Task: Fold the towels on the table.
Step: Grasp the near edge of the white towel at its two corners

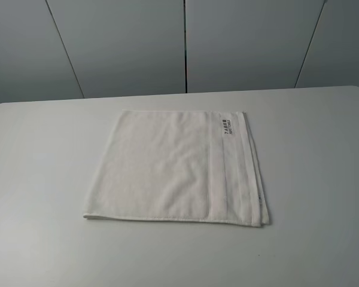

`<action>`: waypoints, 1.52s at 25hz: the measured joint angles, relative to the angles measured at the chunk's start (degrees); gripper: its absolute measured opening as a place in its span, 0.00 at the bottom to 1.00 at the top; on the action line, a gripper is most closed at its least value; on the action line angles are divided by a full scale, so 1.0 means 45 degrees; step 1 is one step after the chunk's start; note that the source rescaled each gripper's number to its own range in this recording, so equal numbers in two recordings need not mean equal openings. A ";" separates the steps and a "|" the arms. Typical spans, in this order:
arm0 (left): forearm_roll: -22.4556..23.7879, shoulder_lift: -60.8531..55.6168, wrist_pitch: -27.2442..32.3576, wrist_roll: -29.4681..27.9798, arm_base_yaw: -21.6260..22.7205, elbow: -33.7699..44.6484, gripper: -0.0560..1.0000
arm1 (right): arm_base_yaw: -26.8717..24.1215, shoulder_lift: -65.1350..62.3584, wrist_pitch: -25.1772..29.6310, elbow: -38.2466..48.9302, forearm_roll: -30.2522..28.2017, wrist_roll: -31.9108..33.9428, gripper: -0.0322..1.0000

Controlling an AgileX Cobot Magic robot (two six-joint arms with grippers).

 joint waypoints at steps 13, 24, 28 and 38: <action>0.0000 0.0000 0.0000 0.0000 0.0000 0.0000 1.00 | 0.0000 0.0000 0.0000 0.0000 0.0000 0.0000 1.00; -0.0026 0.0000 0.0000 0.0000 0.0000 0.0000 1.00 | 0.0000 0.0000 0.0000 0.0000 0.0000 0.0000 1.00; -0.0083 0.0000 0.0000 0.0000 0.0000 0.0000 1.00 | 0.0000 0.0000 0.0000 0.0000 0.0000 0.0000 1.00; -0.0112 -0.0004 0.0000 -0.0049 0.0000 0.0000 1.00 | 0.0000 0.0000 0.0053 0.0000 0.0000 0.0534 1.00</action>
